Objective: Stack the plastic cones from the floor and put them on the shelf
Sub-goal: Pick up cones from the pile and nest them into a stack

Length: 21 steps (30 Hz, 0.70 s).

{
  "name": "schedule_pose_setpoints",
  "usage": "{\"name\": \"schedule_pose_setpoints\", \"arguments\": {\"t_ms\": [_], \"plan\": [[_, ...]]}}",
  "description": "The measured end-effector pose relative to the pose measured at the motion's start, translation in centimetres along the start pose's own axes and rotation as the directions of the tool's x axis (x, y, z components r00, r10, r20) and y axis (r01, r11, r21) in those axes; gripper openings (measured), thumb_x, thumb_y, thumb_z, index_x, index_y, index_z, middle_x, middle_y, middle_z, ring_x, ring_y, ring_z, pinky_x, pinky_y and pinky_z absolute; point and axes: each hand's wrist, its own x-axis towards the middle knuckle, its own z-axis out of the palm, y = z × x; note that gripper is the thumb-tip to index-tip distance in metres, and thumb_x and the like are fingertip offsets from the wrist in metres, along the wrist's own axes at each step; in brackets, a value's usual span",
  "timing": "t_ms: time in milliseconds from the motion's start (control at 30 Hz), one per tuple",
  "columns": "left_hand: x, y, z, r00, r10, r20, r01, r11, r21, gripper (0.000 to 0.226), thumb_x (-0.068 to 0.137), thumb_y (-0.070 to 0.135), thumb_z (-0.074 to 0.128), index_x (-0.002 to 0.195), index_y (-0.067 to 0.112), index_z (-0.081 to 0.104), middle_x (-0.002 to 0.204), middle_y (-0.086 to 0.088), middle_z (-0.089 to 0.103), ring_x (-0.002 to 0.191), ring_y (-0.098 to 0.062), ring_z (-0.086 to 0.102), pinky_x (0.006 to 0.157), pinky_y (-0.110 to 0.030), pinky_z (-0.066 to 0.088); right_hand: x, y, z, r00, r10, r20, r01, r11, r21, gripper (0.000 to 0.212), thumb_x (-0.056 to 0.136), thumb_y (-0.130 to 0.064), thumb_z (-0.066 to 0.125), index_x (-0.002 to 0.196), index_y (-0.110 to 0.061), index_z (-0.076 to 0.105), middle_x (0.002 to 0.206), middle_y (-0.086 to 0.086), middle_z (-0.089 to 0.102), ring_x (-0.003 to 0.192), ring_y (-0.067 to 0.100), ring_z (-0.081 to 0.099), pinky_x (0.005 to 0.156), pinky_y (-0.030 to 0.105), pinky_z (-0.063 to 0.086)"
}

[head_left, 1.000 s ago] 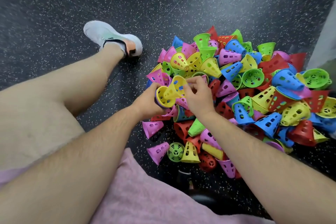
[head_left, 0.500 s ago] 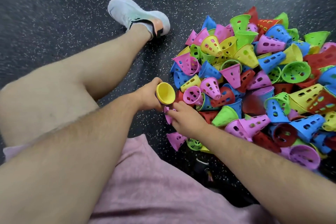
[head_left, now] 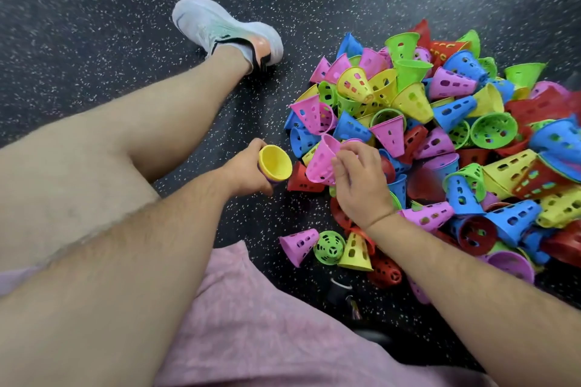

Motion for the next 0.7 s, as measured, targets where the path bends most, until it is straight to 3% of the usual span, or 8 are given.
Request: {"name": "schedule_pose_setpoints", "arguments": {"t_ms": [133,233,333,400,433,500,600,700], "plan": [[0.1,0.9,0.9,0.998,0.053,0.02,-0.052,0.999,-0.011,0.081,0.064,0.01,0.092,0.121,0.028,0.038,0.099,0.001,0.063,0.083,-0.012,0.06,0.066,-0.029,0.048,1.7,-1.6,0.4,0.986,0.166,0.009,-0.165,0.964,0.21,0.025,0.099,-0.024,0.057,0.111,-0.007,0.071,0.121,0.013,0.058,0.116,0.024,0.054,0.103,0.029,0.042],[-0.1,1.5,1.8,0.995,0.101,0.019,-0.1,0.994,-0.036,0.08,0.062,0.011,0.092,0.123,0.026,0.042,0.102,-0.001,0.066,0.091,-0.02,0.067,0.077,-0.037,0.057,0.9,-2.9,1.9,0.983,0.028,0.182,-0.073,0.966,0.246,0.024,0.096,-0.025,0.061,0.112,-0.012,0.073,0.125,0.011,0.062,0.118,0.021,0.056,0.104,0.031,0.043],[-0.4,1.1,2.2,0.991,0.102,0.085,-0.106,0.994,0.036,0.078,0.061,0.009,0.091,0.118,0.026,0.041,0.097,0.004,0.063,0.086,-0.018,0.063,0.073,-0.032,0.053,-0.9,-2.6,2.0,0.938,-0.065,0.341,-0.034,0.96,0.277,0.032,0.096,-0.026,0.058,0.124,-0.012,0.064,0.13,0.006,0.059,0.123,0.019,0.054,0.107,0.032,0.042],[-0.7,0.9,2.2,0.988,0.091,0.127,-0.102,0.991,0.083,0.079,0.061,0.007,0.092,0.117,0.027,0.04,0.095,0.006,0.062,0.086,-0.015,0.061,0.07,-0.03,0.049,-1.8,-2.0,1.6,0.94,-0.121,0.32,0.037,0.966,0.256,0.02,0.093,-0.014,0.058,0.11,-0.006,0.06,0.112,0.007,0.059,0.106,0.024,0.055,0.093,0.041,0.047],[-0.8,0.9,2.3,0.986,0.091,0.138,-0.104,0.99,0.092,0.079,0.06,0.007,0.092,0.117,0.027,0.04,0.095,0.007,0.062,0.086,-0.015,0.061,0.07,-0.03,0.049,-2.3,-1.6,1.6,0.927,-0.206,0.313,0.152,0.97,0.19,0.011,0.09,-0.01,0.058,0.099,-0.005,0.058,0.1,0.008,0.057,0.094,0.027,0.053,0.084,0.045,0.047],[-1.0,1.0,2.5,0.983,0.097,0.156,-0.116,0.986,0.116,0.081,0.06,0.006,0.091,0.119,0.026,0.04,0.095,0.007,0.062,0.086,-0.016,0.061,0.07,-0.03,0.048,-3.7,-1.2,2.2,0.788,-0.412,0.457,0.417,0.904,0.094,0.013,0.084,-0.012,0.057,0.096,-0.009,0.06,0.093,0.009,0.055,0.083,0.03,0.05,0.072,0.047,0.047],[-1.1,1.1,3.0,0.98,0.099,0.174,-0.123,0.984,0.131,0.083,0.059,0.005,0.091,0.121,0.025,0.04,0.097,0.004,0.063,0.088,-0.018,0.061,0.072,-0.03,0.05,-6.1,-0.9,3.9,0.486,-0.492,0.722,0.581,0.799,0.154,0.047,0.074,-0.016,0.062,0.12,-0.026,0.064,0.116,0.006,0.058,0.093,0.028,0.053,0.079,0.039,0.049],[-1.1,1.1,3.1,0.978,0.103,0.182,-0.127,0.984,0.126,0.083,0.06,0.005,0.091,0.122,0.025,0.04,0.099,0.003,0.063,0.089,-0.017,0.061,0.071,-0.029,0.05,-6.8,-1.5,5.0,0.393,-0.436,0.81,0.633,0.767,0.105,0.059,0.068,-0.018,0.075,0.122,-0.038,0.065,0.138,0.009,0.054,0.104,0.029,0.055,0.083,0.036,0.051]]}}
